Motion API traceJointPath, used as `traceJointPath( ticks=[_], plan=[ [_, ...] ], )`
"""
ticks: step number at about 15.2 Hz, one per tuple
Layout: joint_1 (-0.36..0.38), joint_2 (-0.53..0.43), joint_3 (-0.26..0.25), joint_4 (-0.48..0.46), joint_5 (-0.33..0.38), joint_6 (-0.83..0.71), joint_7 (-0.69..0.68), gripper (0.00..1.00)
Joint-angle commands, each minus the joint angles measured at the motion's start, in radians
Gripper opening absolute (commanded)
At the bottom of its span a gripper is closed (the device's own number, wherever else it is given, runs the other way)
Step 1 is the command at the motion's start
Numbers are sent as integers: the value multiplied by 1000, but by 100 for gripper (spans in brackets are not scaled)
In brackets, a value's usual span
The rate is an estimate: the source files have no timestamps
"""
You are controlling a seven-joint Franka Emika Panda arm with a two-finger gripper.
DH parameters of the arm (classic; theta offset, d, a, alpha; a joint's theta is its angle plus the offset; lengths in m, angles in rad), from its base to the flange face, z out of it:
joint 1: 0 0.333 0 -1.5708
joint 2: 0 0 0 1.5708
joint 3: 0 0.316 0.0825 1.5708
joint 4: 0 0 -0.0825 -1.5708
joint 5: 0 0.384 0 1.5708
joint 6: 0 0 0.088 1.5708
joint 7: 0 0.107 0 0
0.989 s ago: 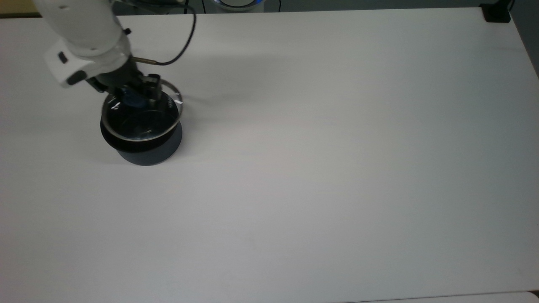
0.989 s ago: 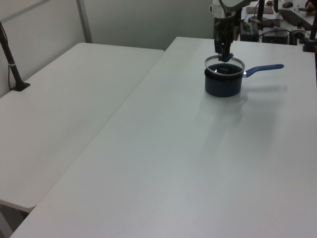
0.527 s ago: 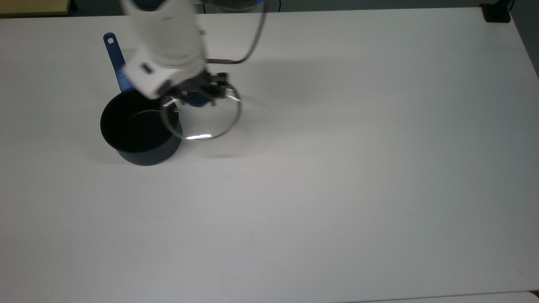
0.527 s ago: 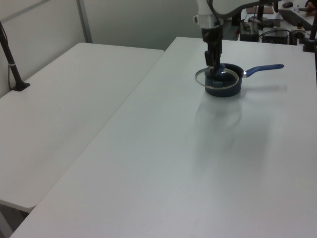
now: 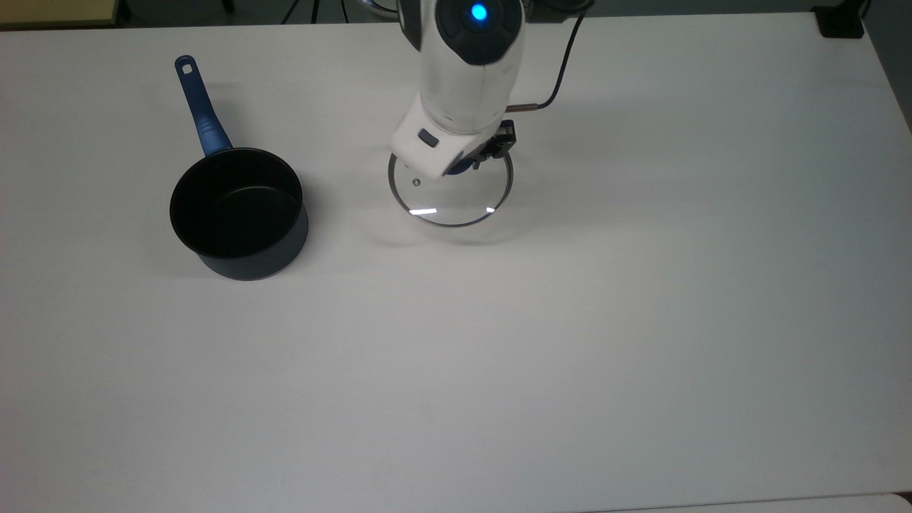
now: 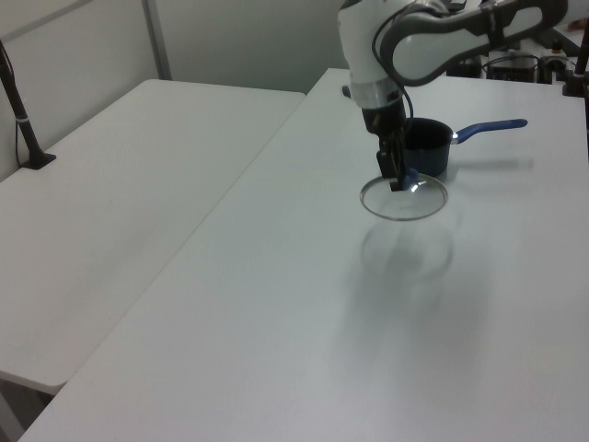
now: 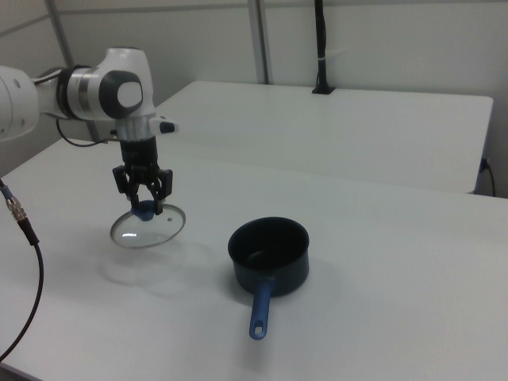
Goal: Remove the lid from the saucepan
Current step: 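Lower the glass lid onto the table beside the saucepan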
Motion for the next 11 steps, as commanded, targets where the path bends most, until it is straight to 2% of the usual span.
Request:
traceJointPath(
  ticks=[1,11],
  plan=[
    [35,-5,-15,-95,6,115,11,53],
    [60,83,-15,-97,3,161,11,54]
  ],
)
